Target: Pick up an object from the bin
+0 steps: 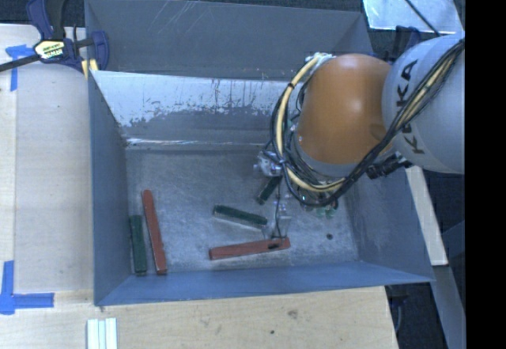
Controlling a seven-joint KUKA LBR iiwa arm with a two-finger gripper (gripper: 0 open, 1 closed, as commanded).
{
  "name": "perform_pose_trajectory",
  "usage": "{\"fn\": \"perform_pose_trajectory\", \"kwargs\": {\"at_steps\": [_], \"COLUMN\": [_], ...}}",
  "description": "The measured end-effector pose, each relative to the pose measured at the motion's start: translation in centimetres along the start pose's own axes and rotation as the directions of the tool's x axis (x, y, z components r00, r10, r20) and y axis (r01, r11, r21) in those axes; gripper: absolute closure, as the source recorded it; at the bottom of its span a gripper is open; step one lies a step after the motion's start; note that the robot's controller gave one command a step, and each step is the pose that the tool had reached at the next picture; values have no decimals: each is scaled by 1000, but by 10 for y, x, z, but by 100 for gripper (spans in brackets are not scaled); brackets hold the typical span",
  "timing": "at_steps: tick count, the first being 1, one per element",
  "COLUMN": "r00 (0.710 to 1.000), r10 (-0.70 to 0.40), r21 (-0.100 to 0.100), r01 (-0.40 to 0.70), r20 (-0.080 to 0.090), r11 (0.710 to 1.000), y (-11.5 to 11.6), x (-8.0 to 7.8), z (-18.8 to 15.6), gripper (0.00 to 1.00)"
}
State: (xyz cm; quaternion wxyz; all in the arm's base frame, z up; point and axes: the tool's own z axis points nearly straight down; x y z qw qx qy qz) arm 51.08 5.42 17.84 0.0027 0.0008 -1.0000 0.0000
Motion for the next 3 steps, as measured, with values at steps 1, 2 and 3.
{"fn": "perform_pose_trajectory", "kwargs": {"at_steps": [1,2,3], "r00": [1000,1000,997], "r10": [-16,-15,76], "r21": [0,-1,-1], "r01": [16,15,-76], "r20": [2,9,16], "r11": [1000,1000,997], "y": [6,6,-15], "x": [-31,-33,-15], "z": [110,105,-40], "gripper": [0,100,100]}}
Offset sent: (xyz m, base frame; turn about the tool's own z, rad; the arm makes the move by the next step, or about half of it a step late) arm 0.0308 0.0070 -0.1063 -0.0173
